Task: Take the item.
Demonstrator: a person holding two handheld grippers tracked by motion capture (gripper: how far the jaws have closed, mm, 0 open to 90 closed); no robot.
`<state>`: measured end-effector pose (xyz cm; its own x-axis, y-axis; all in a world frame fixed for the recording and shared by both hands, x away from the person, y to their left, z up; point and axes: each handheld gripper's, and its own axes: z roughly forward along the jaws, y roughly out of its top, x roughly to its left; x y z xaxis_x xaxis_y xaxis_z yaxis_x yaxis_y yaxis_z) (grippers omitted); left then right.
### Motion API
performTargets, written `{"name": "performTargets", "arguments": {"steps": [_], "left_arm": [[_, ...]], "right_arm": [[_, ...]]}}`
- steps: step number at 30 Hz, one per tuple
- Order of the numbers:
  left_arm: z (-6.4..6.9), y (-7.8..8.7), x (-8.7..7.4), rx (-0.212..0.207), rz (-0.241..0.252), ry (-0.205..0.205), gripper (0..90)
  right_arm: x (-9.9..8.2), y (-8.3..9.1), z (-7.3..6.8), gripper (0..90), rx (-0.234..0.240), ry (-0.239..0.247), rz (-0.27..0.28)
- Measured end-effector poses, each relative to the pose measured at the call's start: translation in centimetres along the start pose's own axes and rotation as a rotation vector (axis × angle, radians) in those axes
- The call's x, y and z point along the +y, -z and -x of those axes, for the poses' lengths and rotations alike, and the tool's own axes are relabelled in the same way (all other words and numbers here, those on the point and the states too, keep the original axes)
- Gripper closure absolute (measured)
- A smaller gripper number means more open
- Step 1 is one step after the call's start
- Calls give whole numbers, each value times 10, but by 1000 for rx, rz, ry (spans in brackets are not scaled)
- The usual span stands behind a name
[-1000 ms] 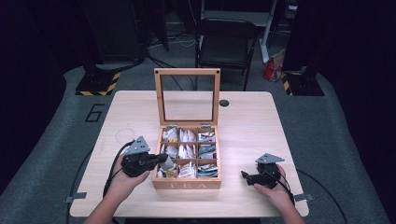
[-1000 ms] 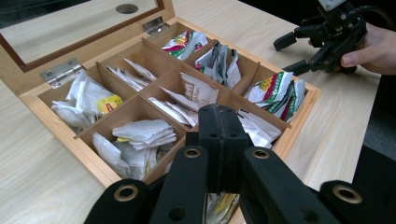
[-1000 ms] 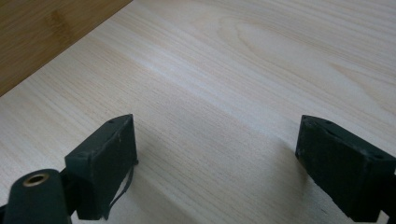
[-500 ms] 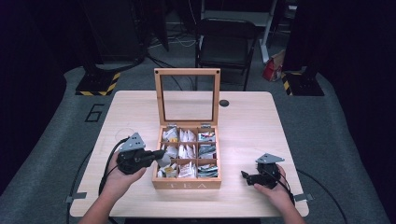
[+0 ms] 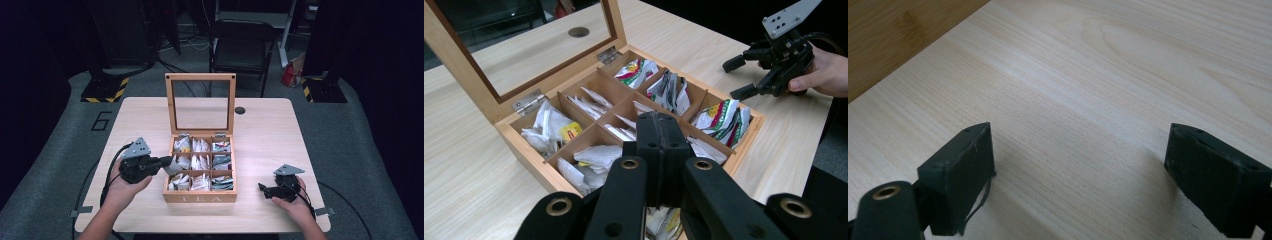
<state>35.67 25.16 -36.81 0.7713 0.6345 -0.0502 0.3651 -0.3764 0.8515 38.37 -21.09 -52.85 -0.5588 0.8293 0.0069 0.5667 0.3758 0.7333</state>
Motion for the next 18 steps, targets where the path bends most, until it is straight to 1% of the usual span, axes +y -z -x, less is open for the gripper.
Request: {"name": "performTargets", "arguments": {"steps": [10, 14, 15, 17, 18], "left_arm": [[-5, 9, 4, 23, 11, 2, 900], [-7, 12, 3, 33, 23, 13, 900], [-9, 14, 4, 36, 15, 10, 900], [-10, 15, 4, 40, 15, 12, 900], [-12, 17, 3, 49, 19, 15, 900]], "right_arm": [[0, 0, 0, 117, 0, 0, 0], [0, 0, 0, 117, 0, 0, 0], [0, 0, 0, 117, 0, 0, 0], [0, 0, 0, 117, 0, 0, 0], [0, 0, 0, 117, 0, 0, 0]]}}
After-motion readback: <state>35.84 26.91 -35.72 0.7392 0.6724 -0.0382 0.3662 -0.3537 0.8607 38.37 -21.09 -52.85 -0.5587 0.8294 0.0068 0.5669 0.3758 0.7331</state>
